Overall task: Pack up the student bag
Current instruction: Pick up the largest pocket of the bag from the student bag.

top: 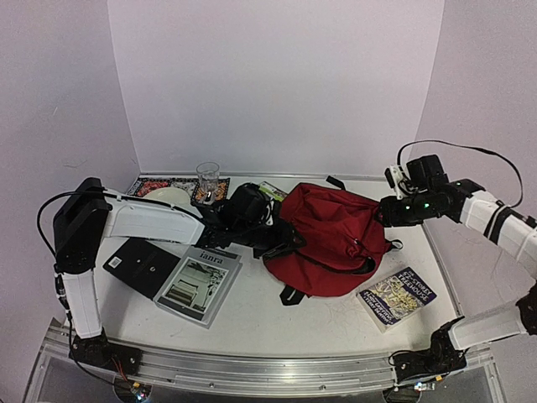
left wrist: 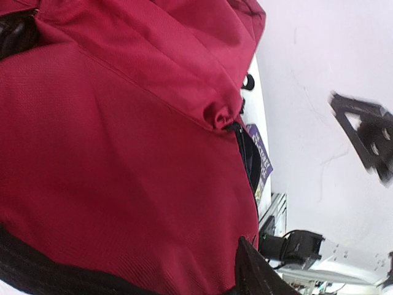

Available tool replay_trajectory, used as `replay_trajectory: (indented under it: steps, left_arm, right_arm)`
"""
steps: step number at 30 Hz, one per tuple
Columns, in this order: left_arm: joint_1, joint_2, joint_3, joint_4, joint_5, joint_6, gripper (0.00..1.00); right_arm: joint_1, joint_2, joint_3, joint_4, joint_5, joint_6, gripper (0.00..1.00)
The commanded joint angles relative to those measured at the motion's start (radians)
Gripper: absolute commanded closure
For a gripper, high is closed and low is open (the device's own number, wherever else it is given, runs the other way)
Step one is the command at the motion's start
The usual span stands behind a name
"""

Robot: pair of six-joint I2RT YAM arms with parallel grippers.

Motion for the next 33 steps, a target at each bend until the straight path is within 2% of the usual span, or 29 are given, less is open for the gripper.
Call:
replay_trajectory:
  steps: [1, 6, 13, 19, 25, 30, 33]
  left_arm:
    - [0.039, -0.072, -0.023, 0.039, -0.035, -0.003, 0.44]
    - [0.065, -0.156, -0.102, 0.037, -0.044, -0.007, 0.40]
    - [0.099, -0.284, -0.232, 0.037, -0.093, -0.016, 0.37]
    - [0.104, -0.321, -0.312, 0.036, -0.106, -0.034, 0.36]
    - [0.106, -0.362, -0.368, 0.036, -0.130, -0.048, 0.36]
    - [0.110, -0.382, -0.396, 0.036, -0.133, -0.053, 0.35]
    - [0.110, -0.377, -0.392, 0.037, -0.130, -0.053, 0.35]
  right_arm:
    - [0.078, -0.067, 0.007, -0.056, -0.065, 0.007, 0.46]
    - [0.260, -0.032, 0.038, -0.055, -0.060, 0.019, 0.34]
    - [0.409, 0.055, 0.077, -0.014, -0.098, 0.029, 0.27]
    - [0.505, 0.160, 0.145, 0.012, -0.097, 0.032, 0.24]
    - [0.557, 0.283, 0.218, 0.025, -0.045, 0.019, 0.19]
    - [0.557, 0.363, 0.247, 0.033, 0.034, 0.001, 0.19]
    - [0.556, 0.407, 0.250, 0.033, 0.085, -0.005, 0.22]
